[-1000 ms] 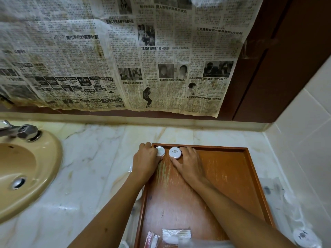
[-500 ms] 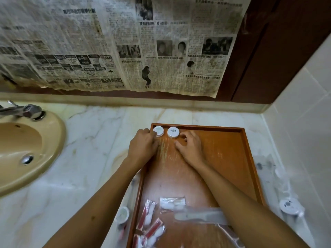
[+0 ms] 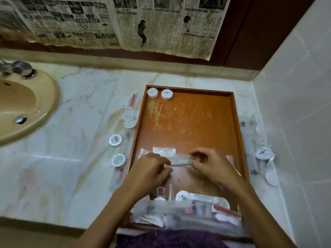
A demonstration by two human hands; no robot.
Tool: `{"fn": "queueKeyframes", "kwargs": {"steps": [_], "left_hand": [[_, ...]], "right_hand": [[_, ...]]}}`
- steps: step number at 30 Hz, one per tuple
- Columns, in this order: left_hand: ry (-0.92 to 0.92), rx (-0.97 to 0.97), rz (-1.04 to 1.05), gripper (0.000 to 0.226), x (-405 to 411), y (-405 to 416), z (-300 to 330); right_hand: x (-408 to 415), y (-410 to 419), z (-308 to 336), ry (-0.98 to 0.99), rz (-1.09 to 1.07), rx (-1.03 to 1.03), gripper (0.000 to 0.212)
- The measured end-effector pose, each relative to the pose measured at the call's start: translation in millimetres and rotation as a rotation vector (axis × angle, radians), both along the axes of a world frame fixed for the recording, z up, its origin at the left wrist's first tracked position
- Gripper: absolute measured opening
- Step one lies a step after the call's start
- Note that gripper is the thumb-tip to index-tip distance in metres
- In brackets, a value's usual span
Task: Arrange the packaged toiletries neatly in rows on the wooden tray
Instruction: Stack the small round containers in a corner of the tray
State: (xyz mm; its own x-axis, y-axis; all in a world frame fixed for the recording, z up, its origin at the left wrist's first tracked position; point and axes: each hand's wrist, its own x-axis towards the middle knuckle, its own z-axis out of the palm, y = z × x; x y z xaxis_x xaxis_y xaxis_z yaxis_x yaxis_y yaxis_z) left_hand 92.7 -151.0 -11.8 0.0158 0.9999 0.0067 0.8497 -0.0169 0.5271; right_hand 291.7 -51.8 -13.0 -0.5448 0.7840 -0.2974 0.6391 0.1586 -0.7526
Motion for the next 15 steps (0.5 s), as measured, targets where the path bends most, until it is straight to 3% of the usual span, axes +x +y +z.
{"fn": "queueKeyframes", "kwargs": {"steps": [4, 7, 11, 15], "left_hand": [[0.046, -0.177, -0.168, 0.041, 10, -43, -6], [0.206, -0.264, -0.248, 0.058, 14, -69, -11], [0.245, -0.189, -0.23, 0.047, 14, -90, -15], [0.174, -0.249, -0.151, 0.037, 15, -89, -18]], "right_hand": [[11, -41, -1, -0.18, 0.393, 0.058, 0.017], [9, -59, -7, -0.311, 0.56, 0.137, 0.028], [6, -60, -10, -0.353, 0.615, 0.146, 0.034], [-1, -54, -8, -0.36, 0.645, 0.123, 0.022]]}}
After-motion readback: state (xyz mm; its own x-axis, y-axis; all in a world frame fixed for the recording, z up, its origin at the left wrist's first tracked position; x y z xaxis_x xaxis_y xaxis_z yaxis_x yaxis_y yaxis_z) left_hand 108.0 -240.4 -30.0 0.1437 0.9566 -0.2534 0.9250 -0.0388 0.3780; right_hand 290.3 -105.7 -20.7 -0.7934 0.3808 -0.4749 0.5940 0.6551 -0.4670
